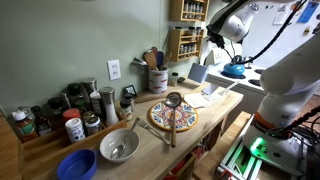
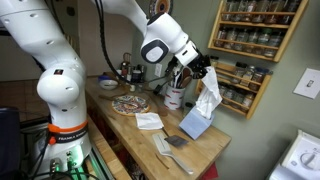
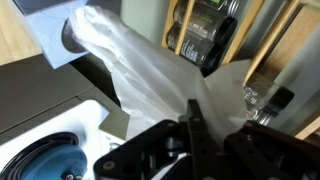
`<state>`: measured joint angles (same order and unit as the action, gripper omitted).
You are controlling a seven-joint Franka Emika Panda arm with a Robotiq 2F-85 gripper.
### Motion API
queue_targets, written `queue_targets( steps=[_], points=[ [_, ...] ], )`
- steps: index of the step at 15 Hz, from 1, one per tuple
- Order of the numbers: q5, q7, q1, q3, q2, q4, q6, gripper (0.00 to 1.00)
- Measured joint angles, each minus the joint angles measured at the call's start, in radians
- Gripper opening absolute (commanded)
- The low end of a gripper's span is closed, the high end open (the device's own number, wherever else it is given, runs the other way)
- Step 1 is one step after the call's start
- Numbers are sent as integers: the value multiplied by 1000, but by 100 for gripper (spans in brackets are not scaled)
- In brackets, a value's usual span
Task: Remove two pieces of napkins from the box and put them on the orange plate
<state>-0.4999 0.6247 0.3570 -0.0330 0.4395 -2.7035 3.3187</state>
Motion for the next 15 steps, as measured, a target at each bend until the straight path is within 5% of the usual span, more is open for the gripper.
queue_targets(
  steps=[8, 15],
  points=[
    [-8, 57, 149, 167, 0, 5, 26, 0],
    [-15, 59, 137, 206, 13, 21, -25, 0]
  ],
)
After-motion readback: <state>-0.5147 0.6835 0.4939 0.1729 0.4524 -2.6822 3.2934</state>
